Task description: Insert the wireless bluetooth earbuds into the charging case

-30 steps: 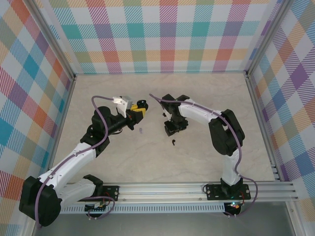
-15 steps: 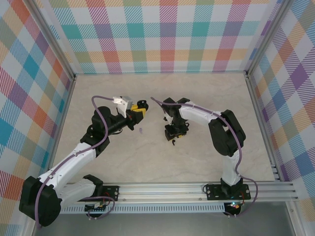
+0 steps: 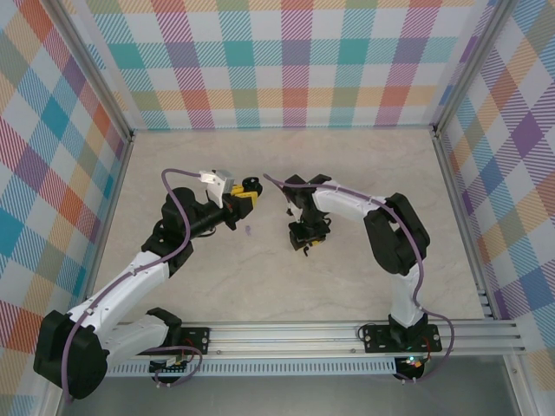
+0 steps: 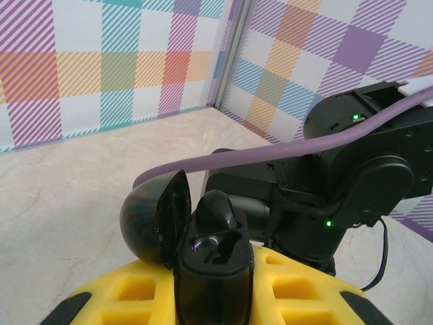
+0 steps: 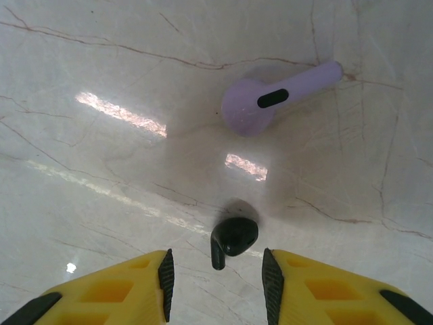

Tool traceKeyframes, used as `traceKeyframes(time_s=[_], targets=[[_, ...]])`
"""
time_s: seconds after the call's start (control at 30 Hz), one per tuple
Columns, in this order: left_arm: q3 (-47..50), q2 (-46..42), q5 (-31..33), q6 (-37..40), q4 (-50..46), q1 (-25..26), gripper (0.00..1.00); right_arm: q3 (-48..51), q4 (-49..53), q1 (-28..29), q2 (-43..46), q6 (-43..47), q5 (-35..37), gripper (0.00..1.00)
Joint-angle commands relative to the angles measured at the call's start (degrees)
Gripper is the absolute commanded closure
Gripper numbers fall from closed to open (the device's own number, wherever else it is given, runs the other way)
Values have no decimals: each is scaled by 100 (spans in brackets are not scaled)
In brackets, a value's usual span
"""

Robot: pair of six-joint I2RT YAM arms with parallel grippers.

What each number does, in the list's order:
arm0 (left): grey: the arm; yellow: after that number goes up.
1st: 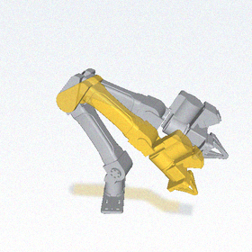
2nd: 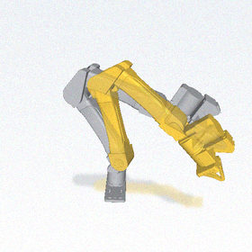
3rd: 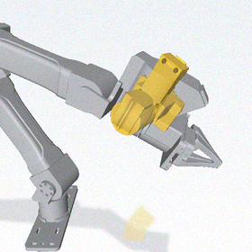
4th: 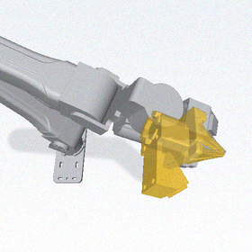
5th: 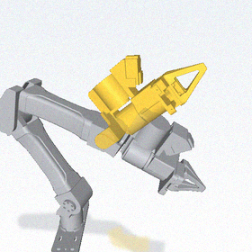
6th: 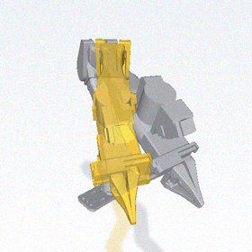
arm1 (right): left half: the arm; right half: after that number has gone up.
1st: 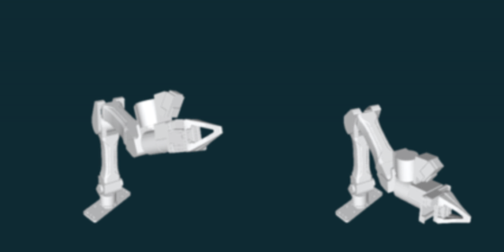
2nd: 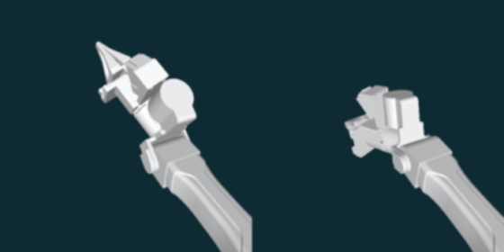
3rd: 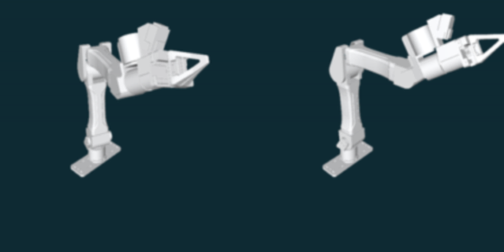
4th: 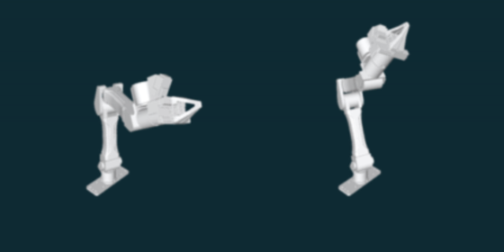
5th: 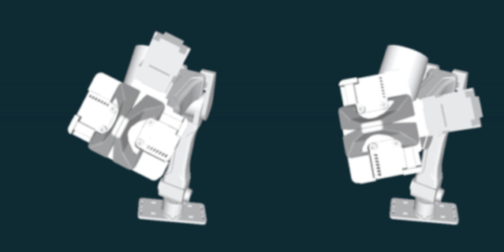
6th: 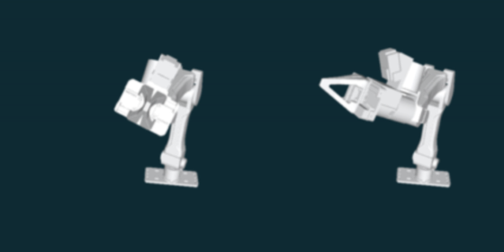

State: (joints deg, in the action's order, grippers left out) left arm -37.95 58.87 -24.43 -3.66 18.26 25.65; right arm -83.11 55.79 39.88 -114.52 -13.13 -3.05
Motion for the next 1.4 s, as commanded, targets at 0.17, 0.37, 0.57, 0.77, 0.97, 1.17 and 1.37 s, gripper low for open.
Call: traceKeyframes(time_s=[0.17,0.37,0.57,0.77,0.97,1.17,1.37], targets=[[20,5,-104,-70,134,-43,100,31,97,82,-202,-168,77,59],[22,32,-114,-82,134,-43,100,32,108,89,-246,-217,155,57],[10,29,-124,-84,110,-42,100,73,106,88,-251,-269,223,56],[43,22,-106,-64,107,-47,100,111,114,88,-255,-304,248,54],[121,-8,-115,-69,143,-42,100,111,125,90,-298,-395,296,54],[139,2,-124,-67,134,-46,100,103,108,94,-365,-465,287,54],[122,-8,-126,-61,116,-43,100,91,129,99,-438,-514,303,56]])
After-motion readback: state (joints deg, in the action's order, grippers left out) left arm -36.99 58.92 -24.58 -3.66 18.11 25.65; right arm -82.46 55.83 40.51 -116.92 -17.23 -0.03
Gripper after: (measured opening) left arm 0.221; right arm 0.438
